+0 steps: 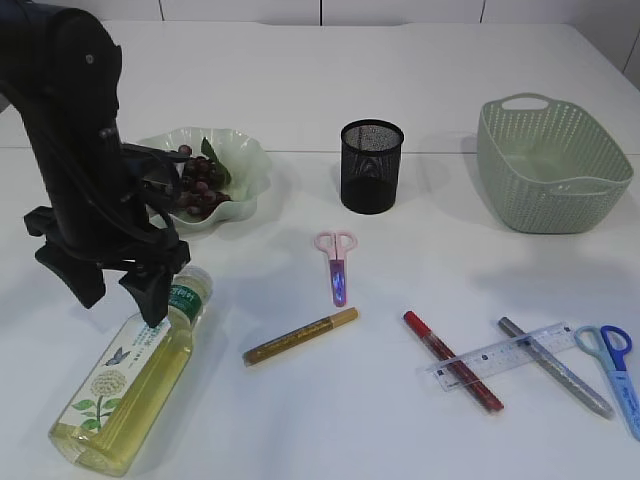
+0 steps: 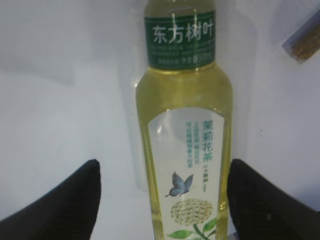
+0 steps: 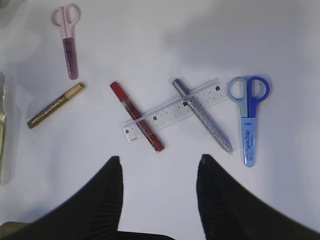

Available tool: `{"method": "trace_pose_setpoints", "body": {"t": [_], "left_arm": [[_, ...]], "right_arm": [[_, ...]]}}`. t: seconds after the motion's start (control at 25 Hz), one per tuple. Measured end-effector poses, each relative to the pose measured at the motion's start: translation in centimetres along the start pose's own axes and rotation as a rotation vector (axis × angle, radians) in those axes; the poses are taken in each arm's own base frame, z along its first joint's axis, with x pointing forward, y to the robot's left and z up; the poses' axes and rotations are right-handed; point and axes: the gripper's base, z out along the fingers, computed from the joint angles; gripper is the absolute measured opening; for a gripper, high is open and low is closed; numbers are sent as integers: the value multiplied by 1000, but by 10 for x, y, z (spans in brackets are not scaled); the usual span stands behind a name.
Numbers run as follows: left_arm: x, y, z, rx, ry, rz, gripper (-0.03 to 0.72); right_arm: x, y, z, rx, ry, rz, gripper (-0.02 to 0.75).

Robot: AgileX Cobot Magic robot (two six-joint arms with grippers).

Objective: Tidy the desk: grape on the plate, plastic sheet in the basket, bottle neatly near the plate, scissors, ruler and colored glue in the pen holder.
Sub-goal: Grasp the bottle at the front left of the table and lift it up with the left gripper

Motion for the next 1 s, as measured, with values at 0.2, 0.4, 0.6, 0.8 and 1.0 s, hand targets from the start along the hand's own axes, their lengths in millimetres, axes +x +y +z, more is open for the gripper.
{"method": "trace_pose_setpoints", "body": {"t": [0.2,0.4,0.6,0.8,1.0], "left_arm": [[-6,-6,8,25,-27,-2,573],[-12,-7,25,25,-7,-5,573],[-17,-8,37,30,0,-10,573],[-22,-8,56,29,36,-14,576],[-24,-8,64,32,46,-17,578]], "right_arm": [[0,0,-1,-1,-2,0,387],[0,0,-1,-1,-2,-2,387],[0,0,-1,-1,-2,-2,387],[0,0,-1,-1,-2,-2,388],[0,0,-1,-1,-2,-2,388]]}}
